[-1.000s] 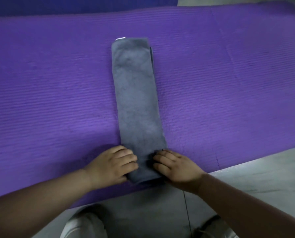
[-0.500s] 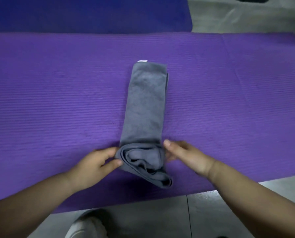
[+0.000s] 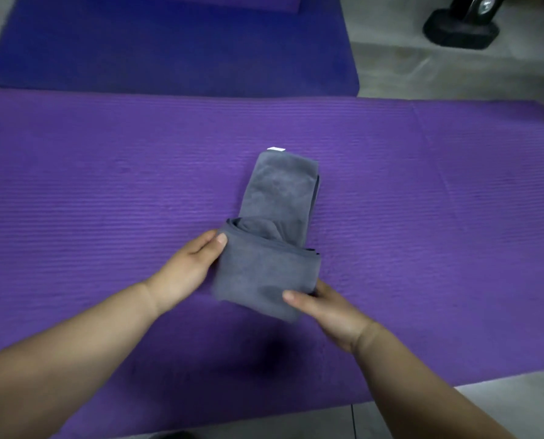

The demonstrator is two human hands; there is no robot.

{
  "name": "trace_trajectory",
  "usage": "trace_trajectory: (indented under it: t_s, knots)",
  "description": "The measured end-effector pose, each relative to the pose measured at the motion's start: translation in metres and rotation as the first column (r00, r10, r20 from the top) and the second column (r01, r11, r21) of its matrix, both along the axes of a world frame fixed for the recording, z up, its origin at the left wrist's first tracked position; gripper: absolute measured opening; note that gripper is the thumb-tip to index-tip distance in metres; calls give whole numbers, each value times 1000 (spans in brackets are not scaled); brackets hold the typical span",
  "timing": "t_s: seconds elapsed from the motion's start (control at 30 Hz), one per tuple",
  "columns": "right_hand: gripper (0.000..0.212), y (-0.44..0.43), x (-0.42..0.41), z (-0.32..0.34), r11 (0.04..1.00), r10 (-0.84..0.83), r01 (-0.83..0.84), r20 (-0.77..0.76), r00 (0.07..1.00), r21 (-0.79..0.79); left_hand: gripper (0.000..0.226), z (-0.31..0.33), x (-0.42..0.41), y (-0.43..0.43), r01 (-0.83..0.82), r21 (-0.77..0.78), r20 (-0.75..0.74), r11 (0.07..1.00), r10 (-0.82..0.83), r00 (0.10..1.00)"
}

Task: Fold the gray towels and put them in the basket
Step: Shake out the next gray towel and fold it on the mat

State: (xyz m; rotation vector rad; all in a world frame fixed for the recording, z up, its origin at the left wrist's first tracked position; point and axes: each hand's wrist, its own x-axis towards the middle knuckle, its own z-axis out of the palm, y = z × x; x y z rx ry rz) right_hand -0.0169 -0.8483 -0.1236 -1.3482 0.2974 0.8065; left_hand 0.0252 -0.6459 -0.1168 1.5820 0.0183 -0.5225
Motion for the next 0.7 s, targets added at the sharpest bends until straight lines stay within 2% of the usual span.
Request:
trace_trajectory:
  t_s: [0.03,0.07,0.13,0.17,0.2,0.27,0.3,0.37,0.43,0.53,0.63,0.7]
  knots:
    - [40,4,3,1,998,-35,38,48,998,-49,18,4,4,-5,20,-20,-9,1000,-21,1000]
    - [35,9,5,0,992,-61,72,110,992,-100,30,9,8,-11,36,-23,-14,999,-37,999]
    - [35,17,9,-3,979,-91,131,240,966,-156,80,4,14,-15,128,46,17,991,-129,991]
    - [35,21,11,-2,972,-121,171,277,953,-164,92,0,19,-17,145,97,13,985,-147,989]
    - [35,24,13,-3,962,-149,210,309,939,-174,89,-3,23,-18,162,98,-6,982,-162,987]
    - [42,24,18,-7,928,-307,352,292,906,-117,51,-8,33,-24,177,15,-78,984,-176,981]
    - [41,23,22,-5,898,-420,438,216,882,-42,33,-10,37,-27,187,-2,-99,982,-186,978]
    - [34,18,31,-2,847,-530,524,81,844,83,23,-11,43,-32,211,11,-135,977,-207,969]
    - [34,15,39,0,862,-507,504,87,858,52,19,-12,47,-34,204,70,-133,977,-193,972]
    - [26,19,54,-4,838,-466,508,223,856,-199,5,-14,55,-34,107,285,-72,952,-90,993]
    - [39,23,66,-9,753,-263,399,317,911,-523,44,-25,61,-31,43,513,13,857,-58,998]
    - [50,24,67,-13,692,-138,305,295,946,-654,62,-30,61,-27,-12,652,103,758,-74,992]
